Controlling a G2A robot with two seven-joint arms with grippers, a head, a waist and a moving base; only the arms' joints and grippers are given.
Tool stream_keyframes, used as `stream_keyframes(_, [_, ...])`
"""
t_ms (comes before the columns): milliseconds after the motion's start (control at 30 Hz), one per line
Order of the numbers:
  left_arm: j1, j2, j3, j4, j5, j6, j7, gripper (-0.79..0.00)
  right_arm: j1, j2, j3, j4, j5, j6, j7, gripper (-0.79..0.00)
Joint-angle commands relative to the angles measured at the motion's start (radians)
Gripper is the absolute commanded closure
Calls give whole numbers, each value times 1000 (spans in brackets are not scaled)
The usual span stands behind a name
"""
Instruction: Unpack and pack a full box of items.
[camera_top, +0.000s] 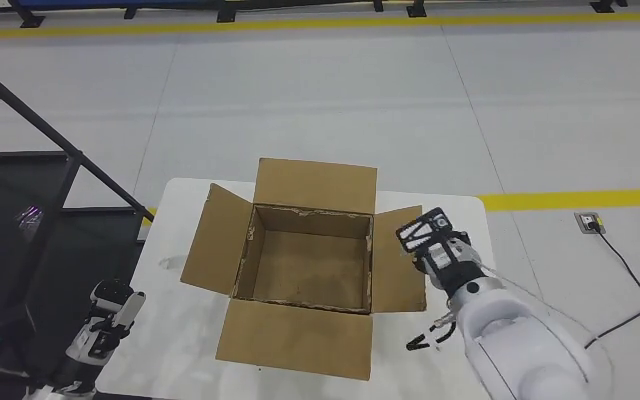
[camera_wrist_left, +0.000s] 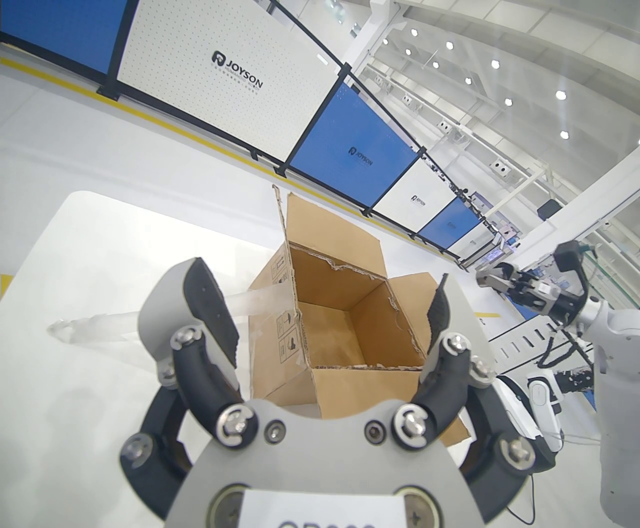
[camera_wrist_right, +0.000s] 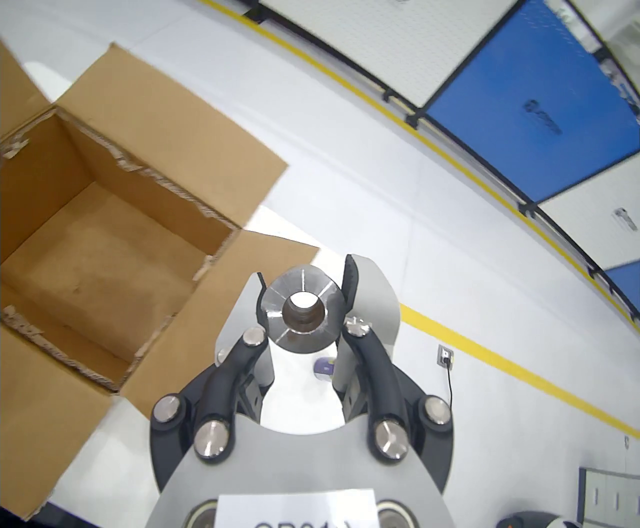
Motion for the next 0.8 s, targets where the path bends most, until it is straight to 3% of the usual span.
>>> stream_keyframes(0, [0,0,0,0,0,0,0,-785,155,-21,-126,148,25,11,31,0])
stream_keyframes(167, [0,0,0,0,0,0,0,-785,382,-88,-349,451,124,87,32,0])
stream_keyframes(300, [0,0,0,0,0,0,0,-785,486,-152,-491,678,232,151,-20,0])
stream_keyframes(533, [-11,0,-10,10,3,35,24,-785,589,-273,-656,1040,384,235,-152,0])
stream_keyframes(767, [-20,3,-7,20,11,40,8,-785,607,-371,-722,1280,488,282,-299,0])
